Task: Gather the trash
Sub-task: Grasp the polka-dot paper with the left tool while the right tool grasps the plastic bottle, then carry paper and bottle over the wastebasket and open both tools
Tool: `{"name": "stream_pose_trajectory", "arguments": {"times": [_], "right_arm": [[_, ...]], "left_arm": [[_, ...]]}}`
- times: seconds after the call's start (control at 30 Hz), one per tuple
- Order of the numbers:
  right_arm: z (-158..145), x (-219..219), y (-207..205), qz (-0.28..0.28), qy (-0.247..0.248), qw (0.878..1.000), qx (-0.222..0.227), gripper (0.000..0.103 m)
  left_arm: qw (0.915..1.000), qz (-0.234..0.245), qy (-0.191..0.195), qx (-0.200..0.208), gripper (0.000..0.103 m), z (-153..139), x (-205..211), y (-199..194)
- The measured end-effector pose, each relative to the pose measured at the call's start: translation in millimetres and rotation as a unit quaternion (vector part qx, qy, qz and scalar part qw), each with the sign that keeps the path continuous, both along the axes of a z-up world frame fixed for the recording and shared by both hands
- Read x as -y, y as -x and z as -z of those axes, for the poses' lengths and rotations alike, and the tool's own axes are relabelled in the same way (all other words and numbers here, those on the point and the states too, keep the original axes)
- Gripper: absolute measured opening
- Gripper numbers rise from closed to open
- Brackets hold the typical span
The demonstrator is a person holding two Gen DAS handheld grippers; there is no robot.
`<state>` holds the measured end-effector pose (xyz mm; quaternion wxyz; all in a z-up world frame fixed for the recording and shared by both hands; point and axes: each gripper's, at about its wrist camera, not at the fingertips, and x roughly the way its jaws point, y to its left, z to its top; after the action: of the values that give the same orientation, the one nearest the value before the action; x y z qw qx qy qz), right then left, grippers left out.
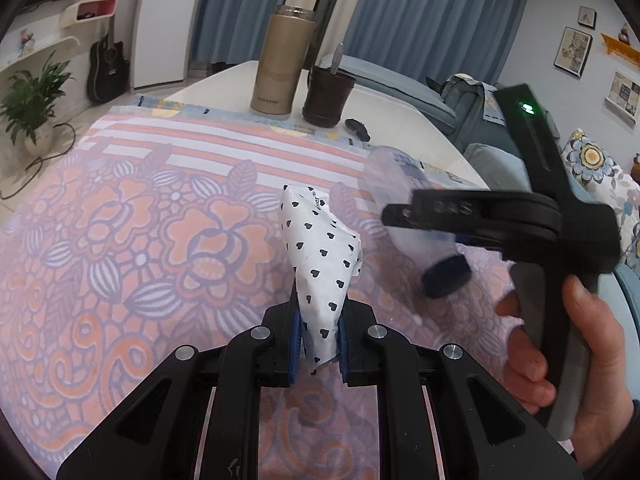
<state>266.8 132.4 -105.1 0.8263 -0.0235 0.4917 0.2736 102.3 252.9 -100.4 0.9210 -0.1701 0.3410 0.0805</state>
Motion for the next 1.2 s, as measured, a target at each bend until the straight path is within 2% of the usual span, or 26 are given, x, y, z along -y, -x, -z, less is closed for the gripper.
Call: {"name": "stream_pose_trajectory", "arguments": {"times": [0.1,0.2,0.4,0.63,0.8,1.0,1.1,1.2], "right_arm": [[-7.4,22.6,11.3,0.006,-0.01,1.0,0.006,0.053],[-22.1,54.9,25.2,0.019,-0.027,0.999,0.012,0.053],[-62.6,117.8,55.6,0.048,-0.052,0.997,0.042,0.053],[-120.6,204.5,97.2,0.103,-0.083,0.986,0.1,0.053],[-147.1,273.6,127.9,0.16,-0.084,0.973,0.145,0.053],[-141.5,361.6,154.4,0.258,-0.067,0.952,0.152,0.053],[-120.7,404.0,162.1,0.306,-0.061,0.941,0.131,0.053],[-94.1,437.6,166.1,0.352,-0.053,0.929,0.104,0.054]], "left_arm": [[1.0,0.005,-0.005,0.001,0.013,-2.0,2.6,-0.7],[0.9996,0.019,0.018,0.009,0.013,-8.9,9.4,1.5],[0.9966,0.064,0.02,0.049,0.013,-51.0,50.2,9.4],[0.9831,0.145,0.023,0.109,0.013,-110.7,126.9,13.3],[0.9711,0.199,0.029,0.129,0.013,-135.0,185.8,6.6],[0.9585,0.252,0.044,0.125,0.013,-142.2,251.1,-10.1],[0.9501,0.286,0.043,0.116,0.013,-137.1,290.6,-16.4],[0.9398,0.326,0.04,0.093,0.013,-119.8,332.5,-25.8]]}}
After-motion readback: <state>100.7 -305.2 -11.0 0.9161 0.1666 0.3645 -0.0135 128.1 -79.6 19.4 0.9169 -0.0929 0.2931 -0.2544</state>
